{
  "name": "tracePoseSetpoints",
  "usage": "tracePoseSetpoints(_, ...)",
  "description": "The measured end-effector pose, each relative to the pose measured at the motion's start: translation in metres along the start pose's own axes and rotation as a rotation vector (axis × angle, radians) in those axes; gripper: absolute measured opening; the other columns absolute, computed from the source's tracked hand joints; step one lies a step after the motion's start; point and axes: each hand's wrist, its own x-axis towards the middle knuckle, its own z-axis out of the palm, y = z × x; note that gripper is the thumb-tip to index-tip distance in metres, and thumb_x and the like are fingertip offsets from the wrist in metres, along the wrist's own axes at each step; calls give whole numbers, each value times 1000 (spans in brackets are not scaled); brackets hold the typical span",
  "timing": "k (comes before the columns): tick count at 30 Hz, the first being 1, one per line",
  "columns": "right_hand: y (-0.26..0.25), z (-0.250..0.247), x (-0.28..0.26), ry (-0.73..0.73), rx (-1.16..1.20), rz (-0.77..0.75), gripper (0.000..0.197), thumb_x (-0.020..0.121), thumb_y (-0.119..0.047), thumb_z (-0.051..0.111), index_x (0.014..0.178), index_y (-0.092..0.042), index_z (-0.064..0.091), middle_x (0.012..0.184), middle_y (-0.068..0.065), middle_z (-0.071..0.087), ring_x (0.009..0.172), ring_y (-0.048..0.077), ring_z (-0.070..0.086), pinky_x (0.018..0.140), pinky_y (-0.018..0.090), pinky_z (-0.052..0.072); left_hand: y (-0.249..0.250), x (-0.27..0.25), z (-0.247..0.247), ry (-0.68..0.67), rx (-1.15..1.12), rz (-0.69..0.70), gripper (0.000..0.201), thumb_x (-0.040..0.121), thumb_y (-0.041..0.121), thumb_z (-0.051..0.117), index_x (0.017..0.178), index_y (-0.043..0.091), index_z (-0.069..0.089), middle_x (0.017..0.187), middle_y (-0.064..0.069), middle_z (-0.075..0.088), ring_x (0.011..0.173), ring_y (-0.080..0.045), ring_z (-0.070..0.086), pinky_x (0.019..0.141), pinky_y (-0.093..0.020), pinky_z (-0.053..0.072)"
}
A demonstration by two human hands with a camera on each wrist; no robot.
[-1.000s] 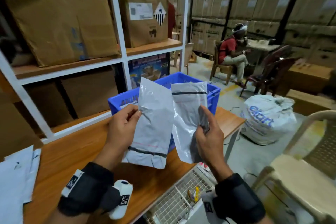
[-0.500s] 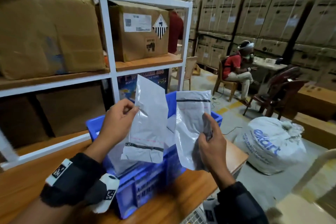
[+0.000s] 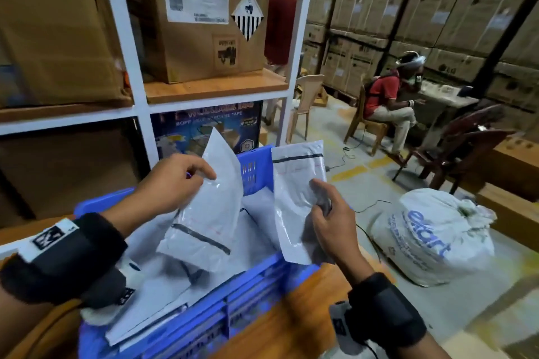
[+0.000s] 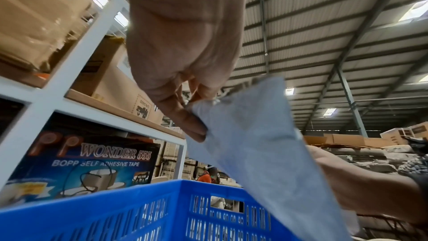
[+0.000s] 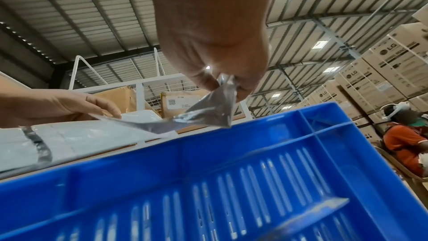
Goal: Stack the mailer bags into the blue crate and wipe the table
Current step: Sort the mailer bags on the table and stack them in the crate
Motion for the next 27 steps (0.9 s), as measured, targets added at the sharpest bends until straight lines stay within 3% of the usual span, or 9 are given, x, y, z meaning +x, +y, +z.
tracePoseSetpoints(3,25,-10,26,-58,-75,-86,51,80,7,55,121,-22,65,117,-10,66,107,4,58,94,14,41,13,22,18,-45,-39,-76,30,92,-1,52,89,17,76,49,4,59,38,-4,48,42,-14,34)
tracePoseSetpoints(6,51,-23,56,-129,-110,-147,49,80,6,58,120,-22,66,116,-9,65,102,5,57,88,10,39,22,45,42,-27,-157,-138,17,91,4,64,89,14,78,66,7,71,51,-17,60,48,-29,48)
tracePoseSetpoints(9,75,-33,77,-194,-103,-206,47,80,1,58,121,-21,66,112,-8,64,95,1,54,84,1,34,21,66,79,-109,-196,-251,14,87,-2,68,89,10,75,57,4,61,44,-9,51,45,-25,45)
tracePoseSetpoints(14,104,-31,85,-209,46,-221,45,78,-5,57,119,-19,67,97,-7,62,82,-2,56,73,3,39,0,92,137,-255,-82,-526,26,88,-13,56,101,7,66,63,-8,45,45,-15,42,41,-20,37)
tracePoseSetpoints(17,112,-24,84,-181,95,-232,45,77,-9,54,118,-18,68,88,-9,56,71,0,51,68,9,39,-6,100,151,-367,52,-700,36,88,-9,57,121,6,57,80,-16,57,41,-20,49,34,-19,38)
tracePoseSetpoints(19,114,-21,82,-185,93,-258,43,79,-11,53,119,-18,67,87,-8,53,71,3,48,69,16,40,-4,103,153,-511,298,-736,44,85,-1,68,126,2,53,95,-17,62,45,-24,54,34,-24,42)
tracePoseSetpoints(21,114,-20,80,-187,84,-296,41,82,-17,50,120,-17,66,93,-5,57,75,10,53,72,17,41,1,106,153,-554,696,-608,49,81,9,72,125,1,53,101,-16,62,73,-30,63,54,-31,49)
tracePoseSetpoints(23,113,-19,80,-173,88,-321,43,82,-21,46,119,-15,66,96,-2,59,75,13,55,71,15,39,0,109,161,-545,921,-462,59,80,22,74,131,7,48,125,-19,55,109,-35,59,79,-37,50)
tracePoseSetpoints(27,112,-19,79,-177,81,-331,43,80,-20,45,118,-15,66,95,0,59,71,19,57,65,16,37,-8,110,201,-735,916,-527,87,73,57,77,137,8,45,132,-15,54,121,-35,53,97,-40,47)
